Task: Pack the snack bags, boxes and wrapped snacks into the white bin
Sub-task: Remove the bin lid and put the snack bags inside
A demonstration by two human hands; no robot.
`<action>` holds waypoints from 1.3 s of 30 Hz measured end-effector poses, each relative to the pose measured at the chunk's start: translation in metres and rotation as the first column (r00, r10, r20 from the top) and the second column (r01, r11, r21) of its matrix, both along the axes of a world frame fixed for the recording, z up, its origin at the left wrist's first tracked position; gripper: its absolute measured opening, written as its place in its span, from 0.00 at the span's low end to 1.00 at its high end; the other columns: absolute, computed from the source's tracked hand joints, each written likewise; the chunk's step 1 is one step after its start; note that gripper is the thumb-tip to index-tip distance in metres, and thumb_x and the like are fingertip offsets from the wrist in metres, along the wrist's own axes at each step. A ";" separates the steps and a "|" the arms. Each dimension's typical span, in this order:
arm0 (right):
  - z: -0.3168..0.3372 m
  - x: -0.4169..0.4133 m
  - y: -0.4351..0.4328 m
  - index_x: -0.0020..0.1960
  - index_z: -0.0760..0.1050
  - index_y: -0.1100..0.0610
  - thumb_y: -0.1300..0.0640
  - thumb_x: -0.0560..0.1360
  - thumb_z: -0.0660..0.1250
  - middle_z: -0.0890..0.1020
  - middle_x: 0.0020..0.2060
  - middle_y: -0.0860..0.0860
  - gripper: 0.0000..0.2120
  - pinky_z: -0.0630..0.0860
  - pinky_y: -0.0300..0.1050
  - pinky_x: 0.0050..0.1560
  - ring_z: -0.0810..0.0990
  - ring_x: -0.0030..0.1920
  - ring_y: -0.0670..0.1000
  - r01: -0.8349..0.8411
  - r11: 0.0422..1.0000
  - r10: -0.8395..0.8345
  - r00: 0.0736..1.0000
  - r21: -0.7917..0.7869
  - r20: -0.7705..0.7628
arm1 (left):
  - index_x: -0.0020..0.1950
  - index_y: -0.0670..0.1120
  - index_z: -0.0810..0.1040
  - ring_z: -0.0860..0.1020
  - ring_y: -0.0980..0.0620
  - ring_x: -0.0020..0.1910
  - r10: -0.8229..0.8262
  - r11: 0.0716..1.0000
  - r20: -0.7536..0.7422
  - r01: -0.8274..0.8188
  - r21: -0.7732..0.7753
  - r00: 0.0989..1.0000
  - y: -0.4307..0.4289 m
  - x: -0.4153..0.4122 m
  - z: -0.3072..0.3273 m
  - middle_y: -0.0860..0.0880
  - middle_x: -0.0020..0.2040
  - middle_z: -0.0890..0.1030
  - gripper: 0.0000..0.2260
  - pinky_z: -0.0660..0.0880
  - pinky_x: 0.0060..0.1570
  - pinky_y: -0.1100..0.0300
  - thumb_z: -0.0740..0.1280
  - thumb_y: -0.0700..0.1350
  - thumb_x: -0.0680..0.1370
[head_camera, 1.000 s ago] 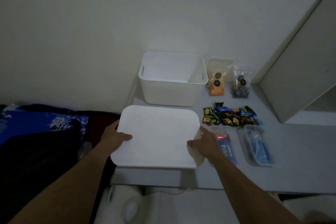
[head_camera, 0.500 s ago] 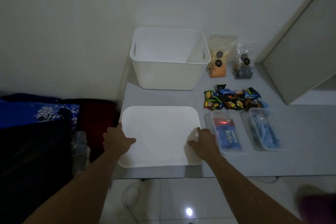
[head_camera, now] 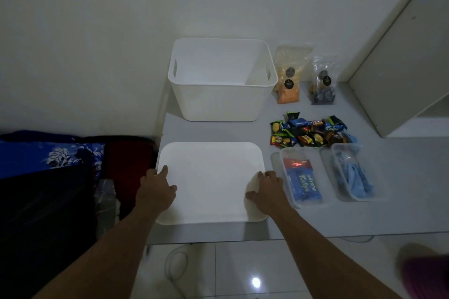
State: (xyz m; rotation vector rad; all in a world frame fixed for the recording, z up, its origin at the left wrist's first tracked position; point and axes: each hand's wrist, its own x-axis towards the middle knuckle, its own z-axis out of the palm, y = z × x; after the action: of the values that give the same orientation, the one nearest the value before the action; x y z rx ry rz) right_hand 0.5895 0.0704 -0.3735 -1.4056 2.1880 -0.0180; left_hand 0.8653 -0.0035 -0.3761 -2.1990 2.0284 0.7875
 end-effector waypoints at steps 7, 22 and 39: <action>0.028 -0.005 0.004 0.78 0.56 0.57 0.48 0.80 0.63 0.62 0.75 0.56 0.32 0.62 0.52 0.72 0.61 0.75 0.58 0.023 0.999 -0.018 0.988 -0.026 0.154 | 0.78 0.50 0.60 0.65 0.41 0.69 -0.040 0.997 0.000 0.040 -0.066 0.999 0.002 -0.015 0.028 0.43 0.72 0.64 0.28 0.68 0.65 0.48 0.62 0.54 0.79; 0.179 -0.141 -0.020 0.65 0.72 0.62 0.51 0.79 0.62 0.79 0.61 0.59 0.20 0.74 0.49 0.59 0.77 0.62 0.58 0.073 0.957 -0.074 0.997 -0.279 0.006 | 0.75 0.46 0.67 0.68 0.48 0.71 -0.490 0.845 -0.236 0.392 -0.362 0.839 -0.037 -0.206 0.183 0.47 0.72 0.71 0.27 0.65 0.70 0.55 0.62 0.58 0.79; 0.135 -0.388 -0.207 0.63 0.72 0.62 0.45 0.77 0.64 0.77 0.59 0.60 0.23 0.75 0.55 0.58 0.76 0.60 0.62 -0.012 0.951 0.012 1.000 -0.308 -0.004 | 0.67 0.44 0.74 0.75 0.43 0.62 -0.278 0.912 -0.294 0.155 -0.379 0.915 -0.186 -0.445 0.128 0.42 0.63 0.77 0.20 0.70 0.59 0.55 0.66 0.50 0.77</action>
State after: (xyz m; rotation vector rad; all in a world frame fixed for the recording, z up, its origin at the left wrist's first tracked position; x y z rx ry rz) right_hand 0.2014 -0.1369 -0.2382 -1.5839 2.2496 -0.3691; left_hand 0.4201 -0.1894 -0.2480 -2.0432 2.7217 0.8940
